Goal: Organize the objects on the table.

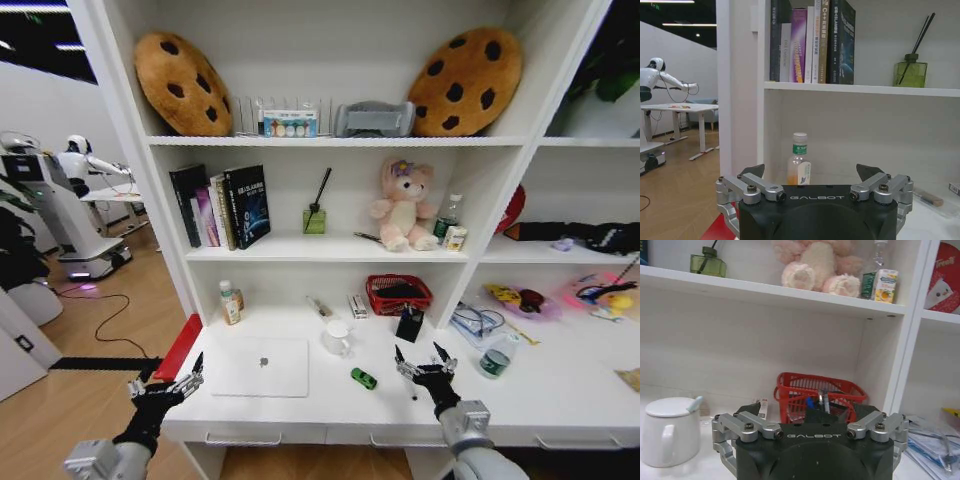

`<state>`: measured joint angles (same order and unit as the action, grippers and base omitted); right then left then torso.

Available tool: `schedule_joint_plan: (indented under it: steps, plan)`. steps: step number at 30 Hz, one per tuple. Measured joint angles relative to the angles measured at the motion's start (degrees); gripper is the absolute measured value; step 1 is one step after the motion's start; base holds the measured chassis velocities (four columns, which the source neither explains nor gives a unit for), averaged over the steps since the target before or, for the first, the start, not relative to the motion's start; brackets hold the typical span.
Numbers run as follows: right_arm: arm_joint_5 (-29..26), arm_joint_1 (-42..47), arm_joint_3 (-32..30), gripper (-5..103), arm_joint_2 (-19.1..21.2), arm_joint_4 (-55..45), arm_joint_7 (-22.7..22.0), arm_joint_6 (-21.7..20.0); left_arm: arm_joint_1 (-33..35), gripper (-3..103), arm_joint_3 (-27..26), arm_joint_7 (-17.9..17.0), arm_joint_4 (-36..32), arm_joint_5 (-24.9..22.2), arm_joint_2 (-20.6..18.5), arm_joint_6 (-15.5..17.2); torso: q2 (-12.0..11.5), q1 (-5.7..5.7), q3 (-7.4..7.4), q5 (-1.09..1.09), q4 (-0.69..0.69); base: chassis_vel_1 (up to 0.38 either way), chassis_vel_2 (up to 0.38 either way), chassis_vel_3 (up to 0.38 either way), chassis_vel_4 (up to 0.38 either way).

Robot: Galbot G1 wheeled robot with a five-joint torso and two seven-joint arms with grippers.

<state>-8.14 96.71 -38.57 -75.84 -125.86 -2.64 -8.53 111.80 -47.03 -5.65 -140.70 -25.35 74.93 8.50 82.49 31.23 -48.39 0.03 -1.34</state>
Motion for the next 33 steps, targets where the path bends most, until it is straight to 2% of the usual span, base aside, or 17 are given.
schedule_joint_plan:
  steps: [8, 14, 17, 18, 19, 21, 22, 25, 26, 28, 29, 31, 32, 33]
  plan:
    - [-0.1, 0.3, -0.1, 100, -0.2, 0.1, 0.1, 0.5, 0.0, 100, 0.0, 0.0, 0.0, 0.0, 0.0, 0.0, 0.0, -0.01, 0.01, -0.02, 0.00, -0.192, -0.222, 0.205, 0.225]
    - [-1.5, -0.4, 1.8, 100, 0.7, -0.1, 2.6, 0.9, 0.0, 100, 0.1, 0.0, 0.1, 0.0, 0.0, 0.0, 0.0, -0.01, 0.01, 0.01, -0.02, -0.158, -0.191, 0.162, 0.167]
    - [-4.7, -3.6, 6.9, 100, 3.8, 0.8, 4.3, -1.5, 0.0, 100, 0.1, 0.0, 0.1, 0.0, 0.0, 0.1, 0.0, -0.01, 0.01, -0.02, 0.01, -0.045, -0.058, 0.068, 0.015]
    - [-4.7, -3.6, 6.9, 100, 3.8, 0.8, 4.3, -1.5, 0.0, 100, 0.1, 0.0, 0.1, 0.0, 0.0, 0.1, 0.0, -0.01, 0.01, -0.02, 0.01, 0.000, 0.000, 0.000, 0.000]
    - [-6.6, -4.9, 8.9, 100, 6.2, 1.0, 4.5, -2.9, 0.0, 100, 0.1, 0.0, 0.1, 0.0, -0.1, 0.1, 0.0, 0.00, 0.00, 0.01, 0.00, 0.000, 0.000, 0.000, 0.000]
    - [-12.2, -7.7, 12.6, 100, 13.5, 0.8, 5.1, -7.3, 0.0, 100, 0.0, 0.0, 0.1, 0.0, -0.1, 0.1, 0.0, -0.01, 0.01, -0.07, 0.01, 0.024, 0.039, -0.016, -0.026]
    - [-12.2, -7.7, 12.6, 100, 13.5, 0.8, 5.1, -7.3, 0.0, 100, 0.0, 0.0, 0.1, 0.0, -0.1, 0.1, 0.0, -0.01, 0.01, -0.07, 0.01, 0.048, 0.077, -0.032, -0.051]
    - [-17.4, -10.7, 16.1, 100, 20.2, -0.5, 8.2, -15.1, 0.0, 100, 0.0, -0.1, 0.1, 0.0, -0.1, 0.1, 0.0, 0.00, 0.00, -0.05, 0.00, 0.026, 0.040, -0.023, -0.036]
    - [-17.4, -10.7, 16.1, 100, 20.2, -0.5, 8.2, -15.1, 0.0, 100, 0.0, -0.1, 0.1, 0.0, -0.1, 0.1, 0.0, 0.00, 0.00, -0.05, 0.00, 0.000, 0.000, 0.000, 0.000]
    - [-18.5, -13.1, 17.2, 100, 22.0, -0.9, 11.4, -21.6, 0.0, 100, 0.0, -0.1, 0.1, 0.0, -0.1, 0.1, 0.0, 0.00, 0.00, -0.01, 0.00, 0.000, 0.000, 0.000, 0.000]
    - [-18.5, -13.1, 17.2, 100, 22.0, -0.9, 11.4, -21.6, 0.0, 100, 0.0, -0.1, 0.1, 0.0, -0.1, 0.1, 0.0, 0.00, 0.00, -0.01, 0.00, 0.000, 0.000, 0.000, 0.000]
    - [-18.6, -16.0, 17.8, 100, 22.5, -0.8, 15.3, -27.9, 0.0, 100, 0.0, 0.0, 0.1, 0.0, -0.1, 0.1, 0.0, 0.00, 0.00, -0.03, -0.01, 0.000, 0.000, 0.000, 0.000]
    - [-18.6, -16.0, 17.8, 100, 22.5, -0.8, 15.3, -27.9, 0.0, 100, 0.0, 0.0, 0.1, 0.0, -0.1, 0.1, 0.0, 0.00, 0.00, -0.03, -0.01, 0.000, 0.000, 0.000, 0.000]
    - [-18.4, -17.5, 18.2, 100, 22.5, -0.1, 17.0, -29.6, 0.0, 100, 0.0, 0.0, 0.1, 0.0, 0.0, 0.1, 0.0, 0.00, 0.00, -0.03, -0.01, 0.000, 0.000, 0.000, 0.000]
